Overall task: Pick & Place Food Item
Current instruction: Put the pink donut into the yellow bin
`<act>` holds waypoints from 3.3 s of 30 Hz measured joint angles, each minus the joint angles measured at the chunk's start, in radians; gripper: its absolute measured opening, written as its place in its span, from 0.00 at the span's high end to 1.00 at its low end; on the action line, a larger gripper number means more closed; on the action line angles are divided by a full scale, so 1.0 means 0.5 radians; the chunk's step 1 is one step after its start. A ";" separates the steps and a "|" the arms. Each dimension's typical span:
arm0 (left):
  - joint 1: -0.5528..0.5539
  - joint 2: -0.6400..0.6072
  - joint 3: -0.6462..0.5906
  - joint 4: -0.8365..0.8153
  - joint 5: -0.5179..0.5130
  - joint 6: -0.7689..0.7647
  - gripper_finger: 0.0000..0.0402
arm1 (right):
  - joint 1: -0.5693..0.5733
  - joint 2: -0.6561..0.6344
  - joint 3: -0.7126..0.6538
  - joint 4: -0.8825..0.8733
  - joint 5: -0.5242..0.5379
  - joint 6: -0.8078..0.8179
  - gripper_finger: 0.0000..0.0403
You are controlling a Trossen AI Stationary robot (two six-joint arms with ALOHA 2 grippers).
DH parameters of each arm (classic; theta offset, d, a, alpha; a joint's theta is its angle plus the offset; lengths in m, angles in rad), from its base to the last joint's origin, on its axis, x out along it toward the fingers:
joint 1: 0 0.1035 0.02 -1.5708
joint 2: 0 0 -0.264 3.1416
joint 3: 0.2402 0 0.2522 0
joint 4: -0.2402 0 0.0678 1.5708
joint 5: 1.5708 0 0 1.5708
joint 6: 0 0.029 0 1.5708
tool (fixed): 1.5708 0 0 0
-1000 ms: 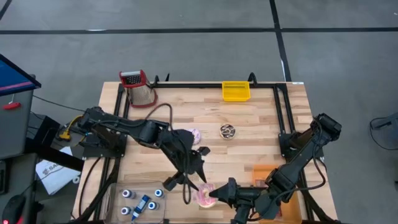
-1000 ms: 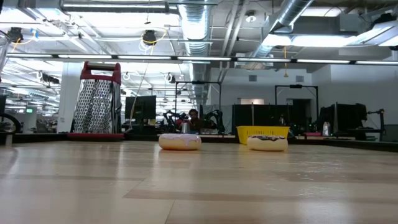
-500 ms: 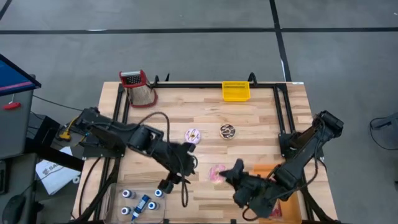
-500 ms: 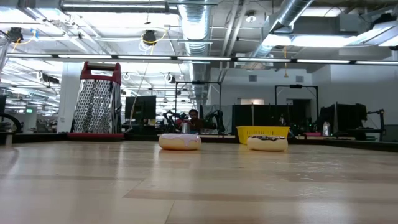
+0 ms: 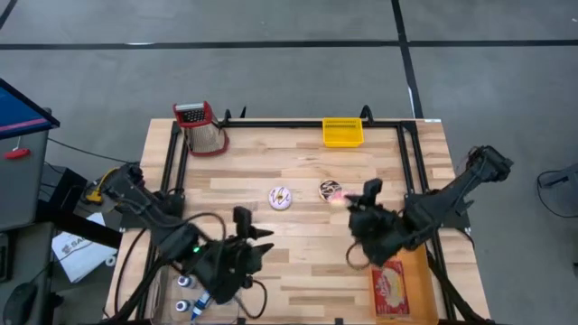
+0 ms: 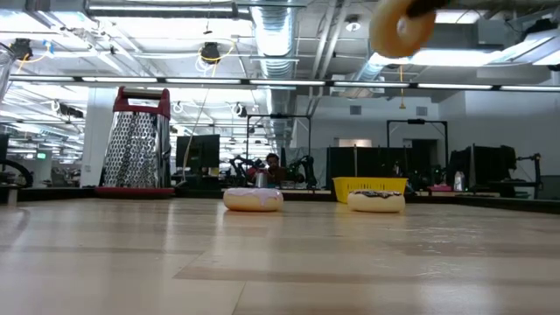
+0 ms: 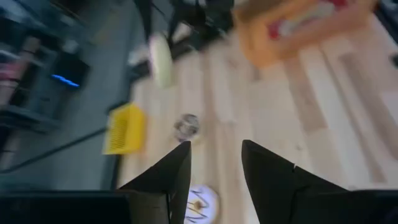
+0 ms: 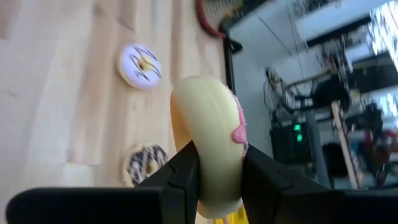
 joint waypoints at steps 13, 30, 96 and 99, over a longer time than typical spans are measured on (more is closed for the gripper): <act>0.052 -0.645 -1.251 1.446 -0.132 0.517 0.68 | -0.807 -1.057 -0.914 1.119 -0.524 -0.701 0.78; 0.519 -1.498 -2.328 2.796 1.349 1.006 0.70 | -2.095 -0.874 -0.965 1.256 -1.409 -2.142 0.79; 0.781 -1.566 -2.340 2.777 1.526 1.167 0.70 | -2.404 0.439 -0.494 1.630 -1.030 -1.945 0.80; 0.781 -1.566 -2.340 2.777 1.526 1.170 0.70 | -2.414 0.439 -0.494 1.684 -1.073 -1.924 0.80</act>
